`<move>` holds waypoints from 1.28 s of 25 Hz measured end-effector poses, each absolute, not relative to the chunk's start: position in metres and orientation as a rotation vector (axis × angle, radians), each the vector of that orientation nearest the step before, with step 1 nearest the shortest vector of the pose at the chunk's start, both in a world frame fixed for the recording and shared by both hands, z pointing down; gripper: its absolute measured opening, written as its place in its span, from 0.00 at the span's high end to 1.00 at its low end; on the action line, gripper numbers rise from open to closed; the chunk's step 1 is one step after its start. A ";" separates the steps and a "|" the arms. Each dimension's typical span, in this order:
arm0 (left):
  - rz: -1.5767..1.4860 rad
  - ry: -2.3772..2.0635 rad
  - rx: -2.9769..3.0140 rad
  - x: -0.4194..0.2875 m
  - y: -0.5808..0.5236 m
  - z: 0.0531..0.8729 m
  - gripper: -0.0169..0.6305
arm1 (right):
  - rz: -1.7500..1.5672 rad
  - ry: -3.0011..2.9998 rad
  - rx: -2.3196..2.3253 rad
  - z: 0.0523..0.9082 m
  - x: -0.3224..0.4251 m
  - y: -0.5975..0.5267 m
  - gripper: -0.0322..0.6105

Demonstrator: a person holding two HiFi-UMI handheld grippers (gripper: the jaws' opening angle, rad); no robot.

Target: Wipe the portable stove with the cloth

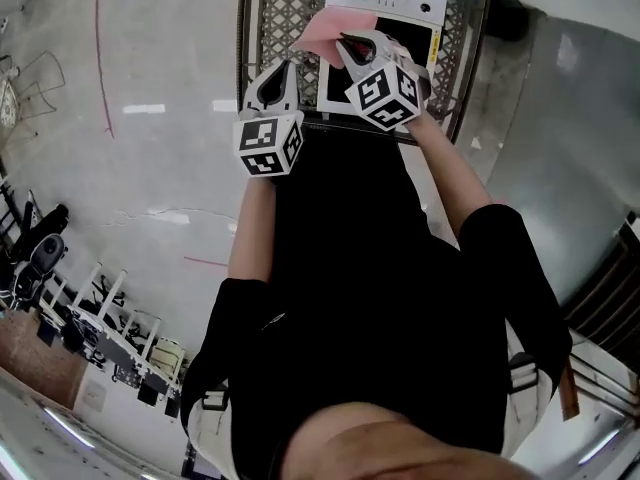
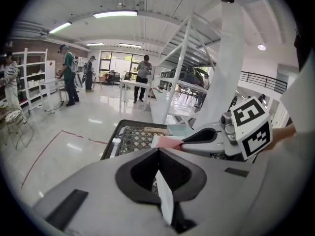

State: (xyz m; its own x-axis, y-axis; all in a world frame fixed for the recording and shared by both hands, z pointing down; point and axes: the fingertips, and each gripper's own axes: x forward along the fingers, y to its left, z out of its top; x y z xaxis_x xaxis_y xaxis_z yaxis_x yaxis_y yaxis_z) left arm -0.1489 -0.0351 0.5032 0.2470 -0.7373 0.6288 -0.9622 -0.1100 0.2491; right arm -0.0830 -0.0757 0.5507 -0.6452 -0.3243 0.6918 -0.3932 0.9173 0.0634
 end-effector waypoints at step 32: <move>0.462 -1.528 1.904 -0.156 -0.016 0.510 0.97 | 0.169 -2.119 0.310 0.638 -0.072 -0.005 0.91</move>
State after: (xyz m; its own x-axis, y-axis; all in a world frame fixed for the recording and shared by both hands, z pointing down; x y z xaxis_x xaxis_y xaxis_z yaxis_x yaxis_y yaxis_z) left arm -0.1562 -0.0164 0.5097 0.2603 -0.7312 0.6306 -0.9580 -0.1141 0.2631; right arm -0.0719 -0.0053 0.6380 -0.5133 -0.1539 0.8443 -0.2858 0.9583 0.0009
